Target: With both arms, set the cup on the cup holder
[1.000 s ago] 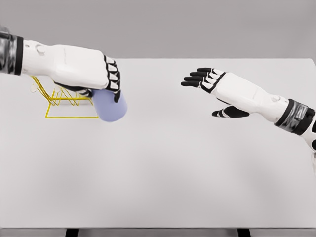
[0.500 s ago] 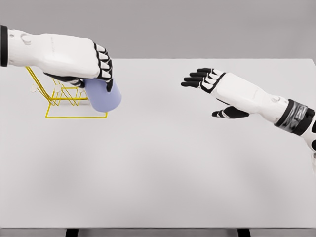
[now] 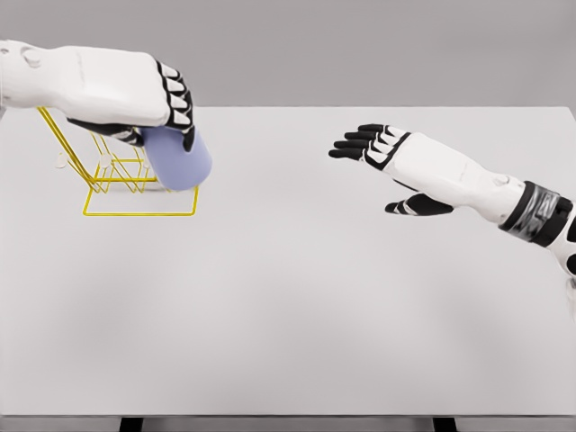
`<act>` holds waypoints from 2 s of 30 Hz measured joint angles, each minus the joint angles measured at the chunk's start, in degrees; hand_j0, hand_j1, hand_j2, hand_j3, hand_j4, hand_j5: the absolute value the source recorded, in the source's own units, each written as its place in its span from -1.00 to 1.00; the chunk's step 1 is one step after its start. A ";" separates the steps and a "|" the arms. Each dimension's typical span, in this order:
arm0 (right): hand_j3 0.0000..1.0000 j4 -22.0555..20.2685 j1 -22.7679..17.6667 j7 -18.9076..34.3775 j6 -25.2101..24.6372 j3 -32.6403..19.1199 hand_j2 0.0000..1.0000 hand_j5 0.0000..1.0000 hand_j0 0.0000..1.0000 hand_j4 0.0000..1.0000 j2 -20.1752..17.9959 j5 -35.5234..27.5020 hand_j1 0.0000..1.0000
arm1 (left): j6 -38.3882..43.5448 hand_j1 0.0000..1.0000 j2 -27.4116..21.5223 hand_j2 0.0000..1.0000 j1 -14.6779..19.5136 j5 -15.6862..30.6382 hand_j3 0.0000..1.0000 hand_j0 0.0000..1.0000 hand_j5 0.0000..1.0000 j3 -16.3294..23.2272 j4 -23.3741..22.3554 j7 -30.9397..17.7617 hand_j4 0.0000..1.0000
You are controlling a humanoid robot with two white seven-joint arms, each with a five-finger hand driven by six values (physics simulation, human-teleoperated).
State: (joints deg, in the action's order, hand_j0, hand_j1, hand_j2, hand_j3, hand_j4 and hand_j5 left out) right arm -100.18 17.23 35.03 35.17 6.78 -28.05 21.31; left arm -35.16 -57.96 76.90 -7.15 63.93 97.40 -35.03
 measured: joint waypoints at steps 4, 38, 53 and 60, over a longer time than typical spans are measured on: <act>1.00 0.00 0.00 0.00 0.00 0.05 1.00 1.00 1.00 1.00 0.16 0.00 1.00 | 0.00 0.12 -0.07 0.12 -0.09 -0.08 0.12 0.12 0.12 -0.04 -1.67 0.00 0.12; 1.00 0.34 0.26 0.00 0.00 1.14 1.00 1.00 1.00 1.00 1.51 0.18 1.00 | 0.01 0.94 -0.27 0.94 -2.11 -0.94 0.94 0.94 0.94 0.05 -7.63 0.01 0.94; 1.00 -0.05 0.53 0.00 0.00 1.79 1.00 1.00 1.00 1.00 1.83 0.17 1.00 | -0.08 1.00 -12.74 1.00 -13.20 26.65 1.00 1.00 1.00 -1.54 3.12 -0.01 1.00; 1.00 -0.03 0.53 0.00 0.00 1.76 1.00 1.00 1.00 1.00 1.54 0.18 1.00 | -0.04 1.00 -13.22 1.00 -23.47 35.02 1.00 1.00 1.00 -1.52 3.84 0.00 1.00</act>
State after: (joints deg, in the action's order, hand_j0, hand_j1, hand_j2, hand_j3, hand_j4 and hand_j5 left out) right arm -100.20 17.75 35.03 35.17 8.55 -26.51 21.49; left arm -35.19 -71.18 53.44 27.88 62.41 101.24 -35.03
